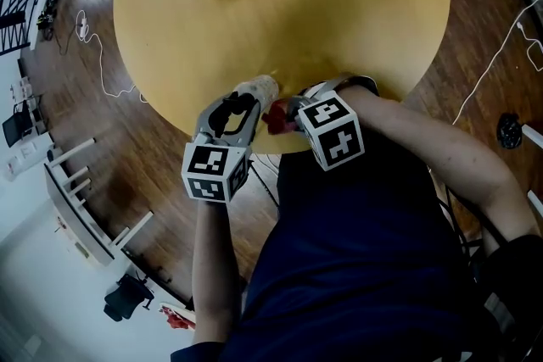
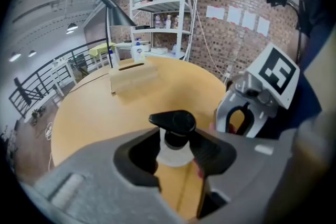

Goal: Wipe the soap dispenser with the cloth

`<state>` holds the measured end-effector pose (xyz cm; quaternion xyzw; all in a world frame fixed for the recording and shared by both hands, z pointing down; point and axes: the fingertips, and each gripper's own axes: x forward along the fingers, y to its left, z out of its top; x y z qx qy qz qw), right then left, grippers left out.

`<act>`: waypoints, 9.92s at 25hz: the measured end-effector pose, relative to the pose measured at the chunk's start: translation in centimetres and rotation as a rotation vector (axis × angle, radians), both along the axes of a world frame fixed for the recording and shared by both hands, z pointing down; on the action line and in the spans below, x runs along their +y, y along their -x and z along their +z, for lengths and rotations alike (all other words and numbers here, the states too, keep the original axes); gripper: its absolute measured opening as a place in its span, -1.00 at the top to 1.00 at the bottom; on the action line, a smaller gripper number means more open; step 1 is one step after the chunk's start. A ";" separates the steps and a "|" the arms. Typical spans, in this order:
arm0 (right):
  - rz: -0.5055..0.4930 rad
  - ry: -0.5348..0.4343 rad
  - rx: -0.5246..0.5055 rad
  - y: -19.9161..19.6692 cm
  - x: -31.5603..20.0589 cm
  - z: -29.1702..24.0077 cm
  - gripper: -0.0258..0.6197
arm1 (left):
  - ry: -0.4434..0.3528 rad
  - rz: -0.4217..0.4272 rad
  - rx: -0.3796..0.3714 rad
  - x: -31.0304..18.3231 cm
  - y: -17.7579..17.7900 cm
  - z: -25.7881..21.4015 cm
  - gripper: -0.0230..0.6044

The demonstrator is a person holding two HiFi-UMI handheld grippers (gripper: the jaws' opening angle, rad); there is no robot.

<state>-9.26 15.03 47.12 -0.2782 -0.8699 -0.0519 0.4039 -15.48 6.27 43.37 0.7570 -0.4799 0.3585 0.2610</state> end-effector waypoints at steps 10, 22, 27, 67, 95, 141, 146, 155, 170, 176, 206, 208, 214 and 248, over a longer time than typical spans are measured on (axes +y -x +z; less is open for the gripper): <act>0.729 -0.185 0.019 1.6 -15.6 1.8 0.72 | 0.008 -0.165 -0.122 0.8 0.1 -0.2 0.17; 0.205 -0.088 0.045 1.1 -5.0 3.5 0.72 | 0.074 0.121 -0.172 0.8 0.8 -0.1 0.24; 0.749 -0.169 0.049 1.6 -16.5 2.6 0.72 | 0.062 -0.233 -0.091 1.0 1.2 -0.9 0.29; 0.356 -0.116 -0.010 4.3 -7.0 1.4 0.72 | 0.233 0.298 -0.202 0.0 2.4 0.5 0.45; 0.456 -0.203 0.065 5.4 -12.4 4.5 0.72 | 0.220 0.596 -0.273 -0.6 1.2 0.7 0.43; 0.324 -0.103 -0.022 4.0 -7.9 -0.1 0.72 | 0.256 0.135 -0.151 -2.5 0.9 -0.1 0.49; 0.331 -0.296 -0.026 5.3 -13.3 -1.0 0.72 | 0.272 0.491 -0.328 -1.7 0.5 0.7 0.49; 0.274 -0.110 -0.055 4.8 -7.4 -0.9 0.72 | 0.413 0.416 -0.334 -1.5 2.4 1.2 0.27; 0.258 -0.328 0.034 5.8 -12.2 2.9 0.71 | 0.428 0.718 -0.444 -0.8 2.0 0.9 0.48; 0.322 -0.384 -0.023 5.9 -13.1 2.1 0.72 | 0.373 0.886 -0.495 -0.6 1.8 0.7 0.47; 0.407 -0.315 -0.042 6.8 -14.9 3.4 0.72 | 0.406 0.895 -0.467 -0.5 1.5 1.1 0.47; 0.424 -0.303 -0.035 6.7 -14.8 3.5 0.72 | 0.406 0.898 -0.466 -0.4 1.5 1.1 0.47; 0.348 -0.212 0.002 5.4 -9.9 4.3 0.72 | 0.394 0.993 -0.501 -0.4 2.1 1.1 0.47; 0.286 -0.297 -0.038 5.0 -12.3 -0.4 0.72 | 0.296 1.022 -0.685 -0.6 3.1 1.1 0.72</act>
